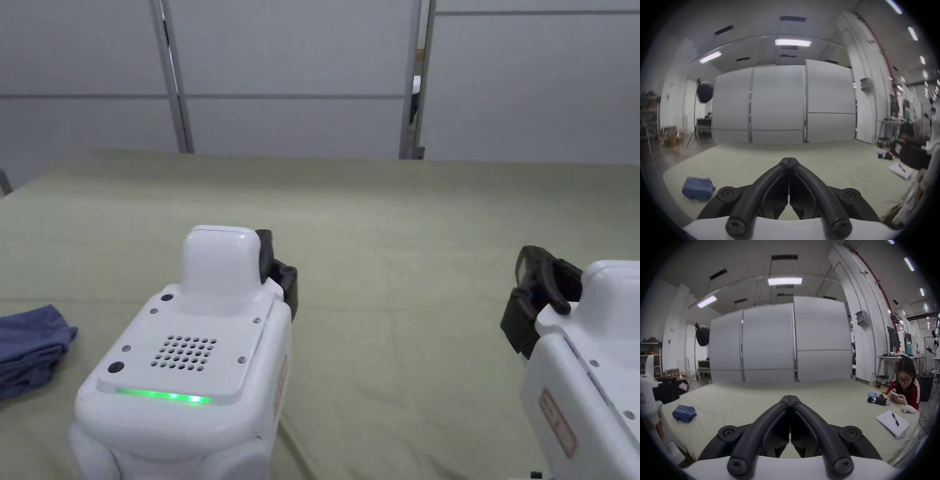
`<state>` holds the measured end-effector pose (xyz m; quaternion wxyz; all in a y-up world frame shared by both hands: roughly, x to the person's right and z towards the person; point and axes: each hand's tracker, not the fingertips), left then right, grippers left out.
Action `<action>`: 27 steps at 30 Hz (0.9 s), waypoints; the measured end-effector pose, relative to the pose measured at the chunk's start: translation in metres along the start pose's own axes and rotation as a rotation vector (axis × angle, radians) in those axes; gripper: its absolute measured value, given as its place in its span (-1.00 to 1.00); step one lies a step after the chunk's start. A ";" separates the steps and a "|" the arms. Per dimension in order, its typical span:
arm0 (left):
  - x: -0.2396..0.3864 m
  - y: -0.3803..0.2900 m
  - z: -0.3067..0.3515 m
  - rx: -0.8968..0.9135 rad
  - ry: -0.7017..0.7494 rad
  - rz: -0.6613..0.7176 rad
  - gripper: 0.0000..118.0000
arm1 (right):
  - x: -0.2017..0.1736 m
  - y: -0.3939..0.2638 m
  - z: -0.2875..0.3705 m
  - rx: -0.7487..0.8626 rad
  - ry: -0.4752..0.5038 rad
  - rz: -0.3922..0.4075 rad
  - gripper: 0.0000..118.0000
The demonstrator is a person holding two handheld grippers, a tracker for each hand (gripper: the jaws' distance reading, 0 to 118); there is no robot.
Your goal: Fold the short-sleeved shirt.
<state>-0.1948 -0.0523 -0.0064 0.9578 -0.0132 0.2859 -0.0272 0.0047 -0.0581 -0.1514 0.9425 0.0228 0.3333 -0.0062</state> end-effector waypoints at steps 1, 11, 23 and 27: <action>0.007 0.001 0.004 0.005 0.036 -0.053 -1.00 | -0.001 0.000 -0.002 0.014 -0.017 0.051 -0.96; 0.009 0.005 0.028 0.069 0.087 -0.060 -1.00 | -0.024 0.014 0.030 0.066 -0.037 0.073 -0.96; -0.001 -0.013 0.042 0.024 0.084 -0.011 -1.00 | -0.038 -0.002 0.045 0.013 -0.014 0.082 -0.96; 0.001 -0.014 0.042 0.027 0.082 -0.028 -1.00 | -0.038 -0.001 0.045 0.011 -0.014 0.073 -0.96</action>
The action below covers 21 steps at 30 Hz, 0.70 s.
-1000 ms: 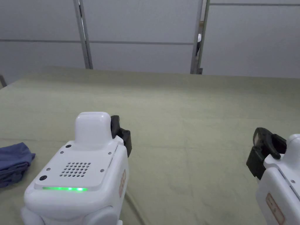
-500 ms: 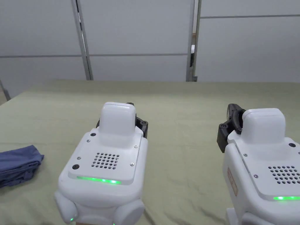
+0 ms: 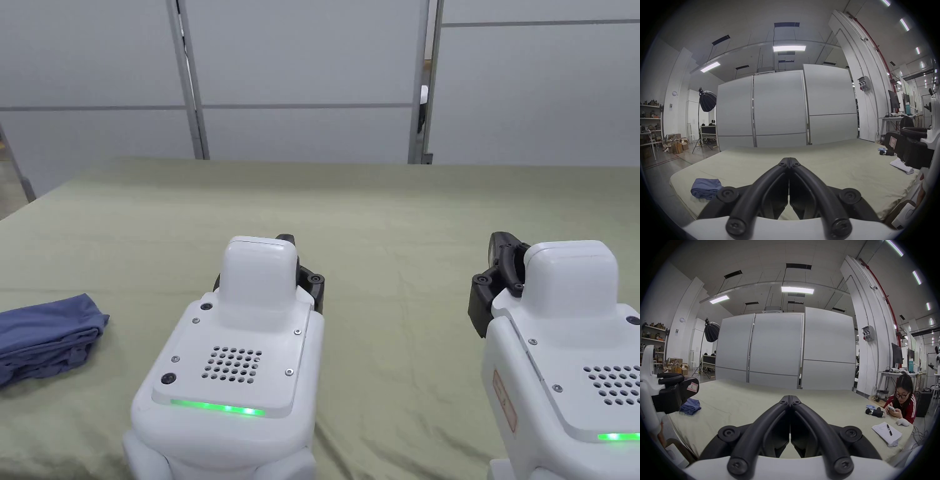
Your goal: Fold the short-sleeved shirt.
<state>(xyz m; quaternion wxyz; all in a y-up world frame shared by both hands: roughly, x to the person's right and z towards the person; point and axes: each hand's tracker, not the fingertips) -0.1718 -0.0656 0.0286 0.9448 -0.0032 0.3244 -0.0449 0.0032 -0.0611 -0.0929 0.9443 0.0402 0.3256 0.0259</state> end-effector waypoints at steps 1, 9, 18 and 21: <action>0.001 -0.001 0.000 -0.002 0.000 0.002 -1.00 | 0.000 0.000 0.000 -0.002 0.002 -0.004 -0.96; 0.003 -0.006 -0.001 -0.021 -0.007 0.019 -1.00 | 0.006 0.001 0.002 -0.003 -0.005 -0.018 -0.96; 0.004 -0.006 -0.003 -0.024 -0.015 0.028 -1.00 | 0.005 -0.001 0.001 -0.015 -0.002 -0.015 -0.96; 0.002 -0.006 -0.003 -0.026 -0.015 0.041 -1.00 | 0.004 -0.001 0.001 -0.015 0.002 -0.012 -0.96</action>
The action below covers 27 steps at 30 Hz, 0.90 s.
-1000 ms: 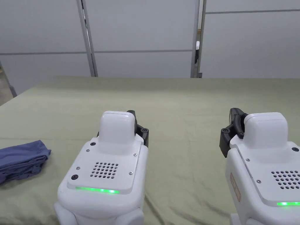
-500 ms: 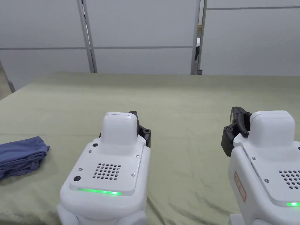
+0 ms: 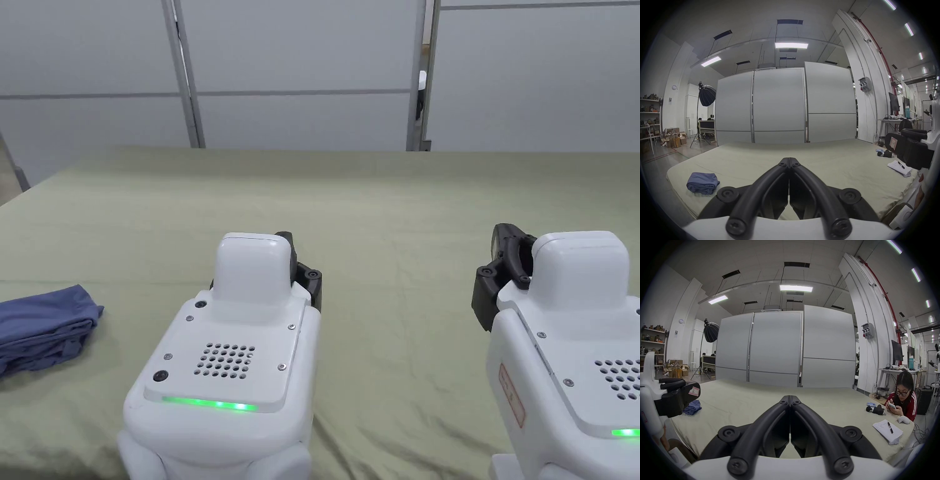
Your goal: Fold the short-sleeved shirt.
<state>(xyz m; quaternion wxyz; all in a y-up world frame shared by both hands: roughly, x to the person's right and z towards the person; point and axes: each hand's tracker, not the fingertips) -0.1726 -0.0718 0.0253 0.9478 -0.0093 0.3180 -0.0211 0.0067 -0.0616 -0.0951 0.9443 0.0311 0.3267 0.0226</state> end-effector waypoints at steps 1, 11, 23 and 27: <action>-0.001 0.000 0.000 0.000 0.001 0.002 -1.00 | -0.001 0.000 0.000 0.001 0.001 0.001 -0.96; -0.005 -0.001 0.002 0.000 0.008 0.006 -1.00 | 0.000 0.002 0.003 0.004 -0.004 -0.003 -0.96; -0.004 -0.006 0.001 -0.008 0.004 -0.003 -0.99 | 0.001 -0.001 0.002 0.004 -0.023 -0.001 -0.96; -0.004 -0.008 0.000 0.000 0.008 0.000 0.26 | 0.002 -0.001 0.002 0.020 -0.047 0.008 0.53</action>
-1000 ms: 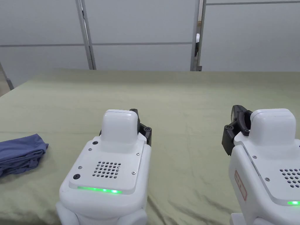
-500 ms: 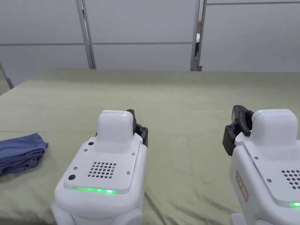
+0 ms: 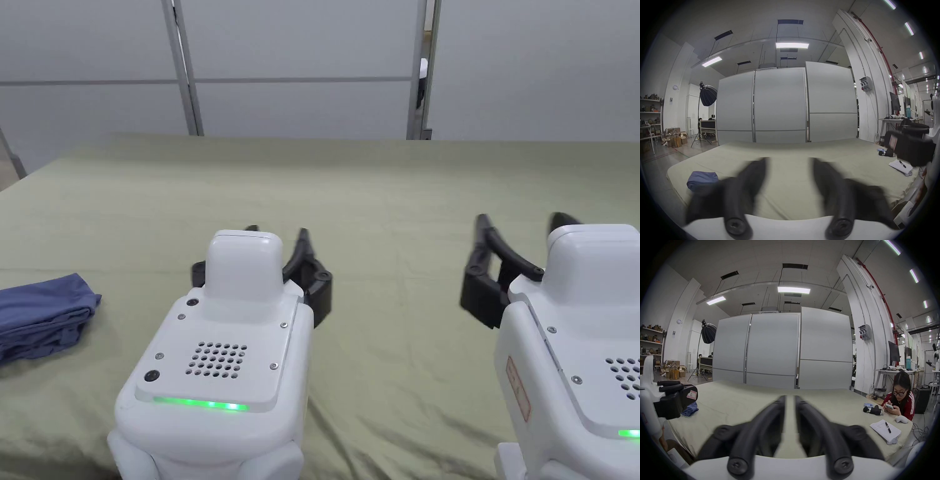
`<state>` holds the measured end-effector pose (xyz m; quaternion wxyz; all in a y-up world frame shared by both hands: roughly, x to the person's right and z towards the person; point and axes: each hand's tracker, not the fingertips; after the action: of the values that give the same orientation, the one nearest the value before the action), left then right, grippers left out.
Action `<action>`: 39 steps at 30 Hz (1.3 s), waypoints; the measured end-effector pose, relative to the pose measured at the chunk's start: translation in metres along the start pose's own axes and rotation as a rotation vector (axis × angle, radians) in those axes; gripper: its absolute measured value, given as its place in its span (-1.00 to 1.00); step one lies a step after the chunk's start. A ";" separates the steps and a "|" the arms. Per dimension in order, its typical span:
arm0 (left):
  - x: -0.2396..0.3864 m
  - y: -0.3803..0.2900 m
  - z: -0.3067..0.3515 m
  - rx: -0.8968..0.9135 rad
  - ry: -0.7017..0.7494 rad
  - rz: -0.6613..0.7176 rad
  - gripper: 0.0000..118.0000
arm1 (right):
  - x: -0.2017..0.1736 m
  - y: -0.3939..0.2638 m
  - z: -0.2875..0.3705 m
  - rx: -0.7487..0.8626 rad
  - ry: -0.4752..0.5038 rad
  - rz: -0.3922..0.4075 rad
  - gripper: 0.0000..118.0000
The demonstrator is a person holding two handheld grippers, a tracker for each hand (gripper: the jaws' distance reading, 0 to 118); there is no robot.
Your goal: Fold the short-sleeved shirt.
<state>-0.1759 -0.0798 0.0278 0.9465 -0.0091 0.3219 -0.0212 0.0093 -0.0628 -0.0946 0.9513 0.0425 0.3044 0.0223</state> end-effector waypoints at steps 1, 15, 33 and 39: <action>0.000 0.000 -0.002 -0.011 -0.001 0.012 1.00 | 0.000 0.000 -0.002 -0.020 -0.006 0.008 1.00; -0.006 0.000 0.007 0.059 0.039 0.069 1.00 | 0.001 -0.003 -0.001 0.017 -0.035 -0.009 1.00; -0.004 -0.017 -0.013 -0.007 0.029 0.047 1.00 | 0.003 -0.019 -0.014 -0.025 -0.038 -0.003 1.00; -0.003 -0.040 -0.038 -0.094 0.025 0.054 1.00 | 0.001 -0.043 -0.038 -0.111 -0.037 0.004 1.00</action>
<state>-0.2026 -0.1200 0.0006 0.9411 -0.0449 0.3347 0.0194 -0.0113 -0.1033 -0.1299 0.9576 -0.0096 0.2852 0.0402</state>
